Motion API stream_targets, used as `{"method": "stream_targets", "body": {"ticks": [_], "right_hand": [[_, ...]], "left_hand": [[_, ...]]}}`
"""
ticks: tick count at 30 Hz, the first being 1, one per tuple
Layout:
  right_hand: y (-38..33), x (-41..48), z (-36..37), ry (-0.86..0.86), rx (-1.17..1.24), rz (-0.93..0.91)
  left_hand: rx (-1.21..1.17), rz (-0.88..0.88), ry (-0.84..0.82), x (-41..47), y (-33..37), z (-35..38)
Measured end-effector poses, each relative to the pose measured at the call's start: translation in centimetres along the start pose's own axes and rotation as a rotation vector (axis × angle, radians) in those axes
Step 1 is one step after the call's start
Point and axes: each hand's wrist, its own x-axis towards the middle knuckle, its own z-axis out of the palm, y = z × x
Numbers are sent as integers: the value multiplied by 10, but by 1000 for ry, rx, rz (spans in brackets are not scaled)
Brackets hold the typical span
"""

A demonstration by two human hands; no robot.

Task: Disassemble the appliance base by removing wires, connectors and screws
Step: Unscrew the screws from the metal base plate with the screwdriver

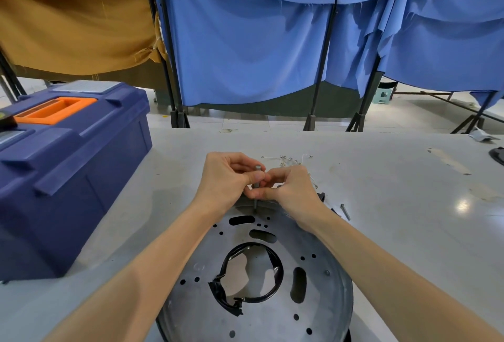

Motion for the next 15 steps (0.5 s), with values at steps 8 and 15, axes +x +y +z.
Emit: {"method": "stream_targets", "body": {"ticks": [8,15], "right_hand": [[-2,2,3,6,-81,-12],[0,3,2,17,-107,22]], "left_hand": [[159,80,105,-2,2,12],[765,520,-38,-3,4,6]]}}
